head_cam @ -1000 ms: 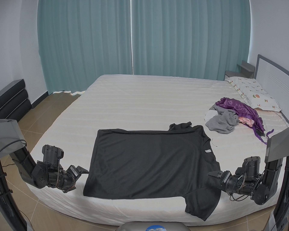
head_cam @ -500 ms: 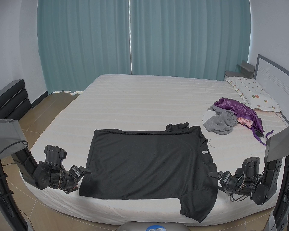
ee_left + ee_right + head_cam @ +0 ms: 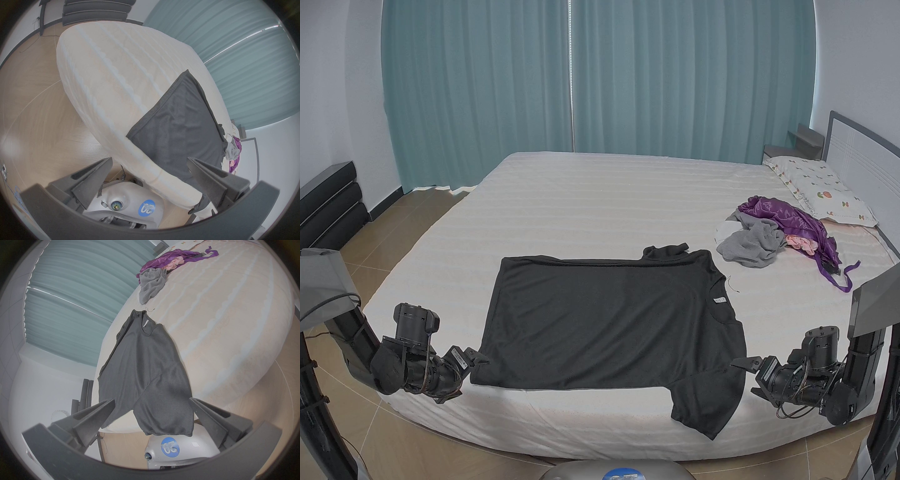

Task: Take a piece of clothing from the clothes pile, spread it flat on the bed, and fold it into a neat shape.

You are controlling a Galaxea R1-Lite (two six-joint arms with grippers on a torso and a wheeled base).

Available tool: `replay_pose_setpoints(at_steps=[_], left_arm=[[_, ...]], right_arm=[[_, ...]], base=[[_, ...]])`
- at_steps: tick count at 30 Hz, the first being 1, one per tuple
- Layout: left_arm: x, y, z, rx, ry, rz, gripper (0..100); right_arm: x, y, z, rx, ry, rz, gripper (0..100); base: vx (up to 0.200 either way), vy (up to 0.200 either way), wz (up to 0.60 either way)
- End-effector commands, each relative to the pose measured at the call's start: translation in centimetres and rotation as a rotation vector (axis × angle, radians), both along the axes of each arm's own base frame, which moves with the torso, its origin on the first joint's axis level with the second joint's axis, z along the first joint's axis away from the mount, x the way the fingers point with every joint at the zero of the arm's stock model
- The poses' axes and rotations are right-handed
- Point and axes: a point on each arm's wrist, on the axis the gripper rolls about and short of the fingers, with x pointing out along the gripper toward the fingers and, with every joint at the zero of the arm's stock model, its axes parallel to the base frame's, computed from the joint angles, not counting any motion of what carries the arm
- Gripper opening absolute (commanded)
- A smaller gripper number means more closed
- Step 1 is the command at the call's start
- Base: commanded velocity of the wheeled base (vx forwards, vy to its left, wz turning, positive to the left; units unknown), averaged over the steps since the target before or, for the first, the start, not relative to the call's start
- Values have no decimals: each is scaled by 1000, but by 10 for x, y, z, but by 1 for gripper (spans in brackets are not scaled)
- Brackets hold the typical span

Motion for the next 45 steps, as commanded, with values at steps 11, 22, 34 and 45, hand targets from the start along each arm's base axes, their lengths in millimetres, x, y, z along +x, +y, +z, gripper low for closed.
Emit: replay_pose_setpoints(at_steps=[11, 22, 34, 45], left_arm=[[7, -3, -28, 139, -15, -227, 100], [26, -4, -41, 210, -70, -303, 100], [43, -5, -47, 254, -88, -280, 100], [50, -4, -48, 261, -97, -281, 0]], right_arm=[[1, 1, -2, -1, 6, 4, 100], [1, 1, -3, -1, 7, 4, 100], [1, 1, -2, -1, 6, 5, 100], [2, 1, -2, -1, 1, 2, 100]], base=[[0, 0, 0], [0, 0, 0], [0, 0, 0], [0, 0, 0]])
